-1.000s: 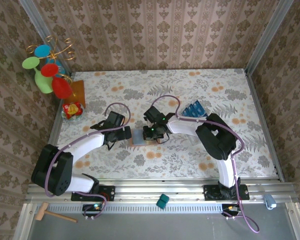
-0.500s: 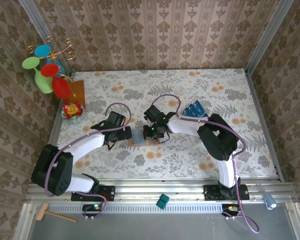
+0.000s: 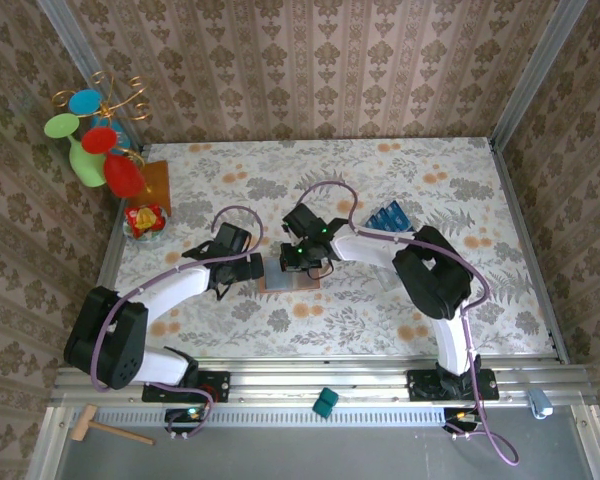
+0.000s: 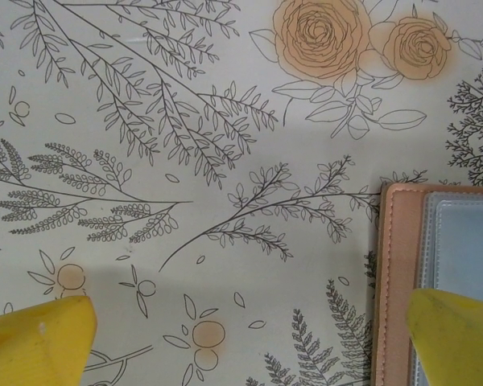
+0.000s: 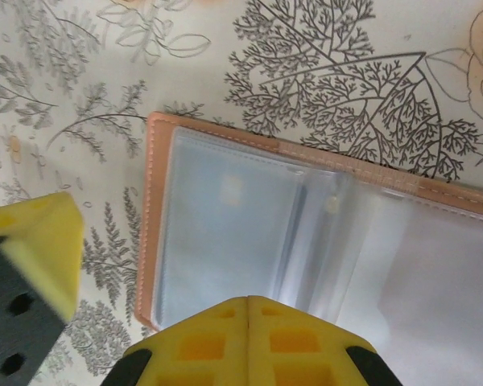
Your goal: Put the credit cards into the card holder
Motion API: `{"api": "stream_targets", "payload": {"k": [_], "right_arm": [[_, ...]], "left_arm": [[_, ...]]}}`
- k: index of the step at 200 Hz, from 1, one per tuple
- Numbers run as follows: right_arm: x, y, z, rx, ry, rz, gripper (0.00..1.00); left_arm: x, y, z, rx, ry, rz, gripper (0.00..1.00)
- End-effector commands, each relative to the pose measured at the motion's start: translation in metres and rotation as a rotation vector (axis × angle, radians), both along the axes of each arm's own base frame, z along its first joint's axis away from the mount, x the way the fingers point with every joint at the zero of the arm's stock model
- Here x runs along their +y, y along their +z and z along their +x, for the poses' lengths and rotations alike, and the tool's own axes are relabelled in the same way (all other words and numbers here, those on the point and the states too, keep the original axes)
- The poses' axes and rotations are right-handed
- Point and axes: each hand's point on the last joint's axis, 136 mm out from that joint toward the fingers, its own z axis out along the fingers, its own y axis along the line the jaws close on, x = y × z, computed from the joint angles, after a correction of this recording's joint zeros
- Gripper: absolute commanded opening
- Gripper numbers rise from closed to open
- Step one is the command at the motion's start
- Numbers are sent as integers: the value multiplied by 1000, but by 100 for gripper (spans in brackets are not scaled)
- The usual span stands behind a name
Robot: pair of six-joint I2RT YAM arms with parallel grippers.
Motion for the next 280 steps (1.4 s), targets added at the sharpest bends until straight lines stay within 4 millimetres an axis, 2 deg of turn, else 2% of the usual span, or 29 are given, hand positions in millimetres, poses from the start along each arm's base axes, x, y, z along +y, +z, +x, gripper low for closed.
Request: {"api": "stream_targets", "payload": {"k": [1, 40, 92, 129, 152, 186, 203, 226, 260, 280], "right_arm": [[5, -12, -4, 38, 8, -13, 0], [13, -16, -5, 58, 17, 10, 0], [13, -19, -7, 67, 22, 7, 0], [12, -17, -8, 65, 21, 10, 0], [14, -6, -6, 52, 23, 24, 0], [8, 24, -1, 3, 17, 41, 10], [-4, 40, 2, -26, 1, 40, 15], [-30, 57, 5, -67, -30, 15, 19], [-89, 73, 10, -139, -82, -112, 31], [-136, 73, 7, -151, -114, -246, 37]], "left_arm": [[-3, 6, 8, -22, -9, 2, 100], [-4, 3, 8, -17, -9, -2, 100], [-6, -2, 8, -7, -14, -3, 100], [-14, -4, 10, -16, -38, -15, 100], [-19, -7, 10, -11, -49, -7, 100], [-22, -9, 8, -12, -54, -6, 100], [-22, -11, 7, -11, -55, -6, 100], [-23, -13, 6, -9, -60, -3, 100], [-24, -14, 3, -8, -65, 0, 100], [-26, -12, 4, -16, -70, -4, 100]]}}
